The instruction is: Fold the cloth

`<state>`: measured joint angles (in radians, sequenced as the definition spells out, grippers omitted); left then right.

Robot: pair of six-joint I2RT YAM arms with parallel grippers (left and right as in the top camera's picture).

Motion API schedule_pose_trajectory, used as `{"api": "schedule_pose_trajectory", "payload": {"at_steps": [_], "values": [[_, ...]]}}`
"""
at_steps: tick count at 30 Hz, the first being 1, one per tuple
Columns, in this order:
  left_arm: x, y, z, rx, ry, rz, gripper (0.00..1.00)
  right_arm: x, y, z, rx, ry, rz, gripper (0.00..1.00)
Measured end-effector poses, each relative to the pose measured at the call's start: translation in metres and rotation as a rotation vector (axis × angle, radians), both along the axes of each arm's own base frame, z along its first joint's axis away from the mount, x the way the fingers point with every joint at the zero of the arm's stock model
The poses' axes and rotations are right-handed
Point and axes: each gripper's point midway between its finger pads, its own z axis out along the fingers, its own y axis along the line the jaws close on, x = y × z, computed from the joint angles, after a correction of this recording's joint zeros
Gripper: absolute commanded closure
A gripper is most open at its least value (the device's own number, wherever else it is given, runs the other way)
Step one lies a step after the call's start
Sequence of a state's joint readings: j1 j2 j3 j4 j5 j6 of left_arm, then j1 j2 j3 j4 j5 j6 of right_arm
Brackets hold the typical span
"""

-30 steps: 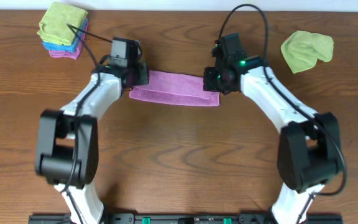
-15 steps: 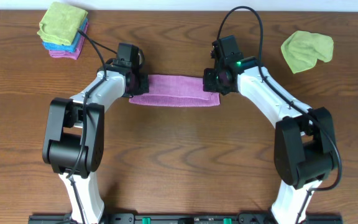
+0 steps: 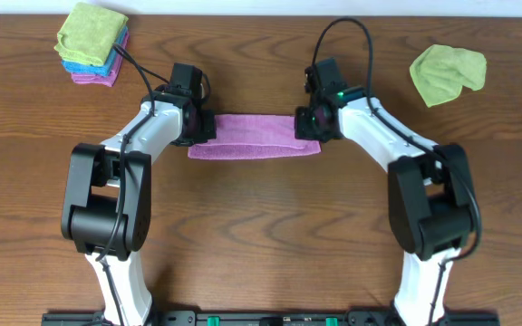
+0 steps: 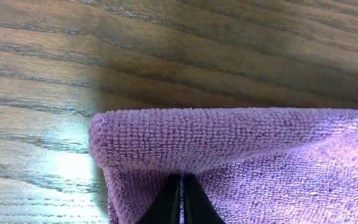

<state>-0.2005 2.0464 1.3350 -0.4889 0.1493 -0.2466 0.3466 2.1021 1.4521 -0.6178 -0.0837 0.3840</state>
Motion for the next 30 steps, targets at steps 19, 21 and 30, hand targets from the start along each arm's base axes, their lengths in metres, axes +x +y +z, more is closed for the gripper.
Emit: {"api": "schedule_pose_trajectory", "payload": {"at_steps": [19,21,30], "values": [[0.0,0.0,0.0,-0.003,0.002,0.011,0.94,0.031,-0.071,0.097,0.386,-0.129,-0.006,0.09],[0.0,0.0,0.0,-0.003,0.002,0.011,0.94,0.028,-0.069,0.092,0.501,-0.105,0.043,0.07],[0.0,0.0,0.0,-0.003,0.001,0.011,0.94,0.006,-0.039,0.03,0.757,0.082,0.117,0.11]]}}
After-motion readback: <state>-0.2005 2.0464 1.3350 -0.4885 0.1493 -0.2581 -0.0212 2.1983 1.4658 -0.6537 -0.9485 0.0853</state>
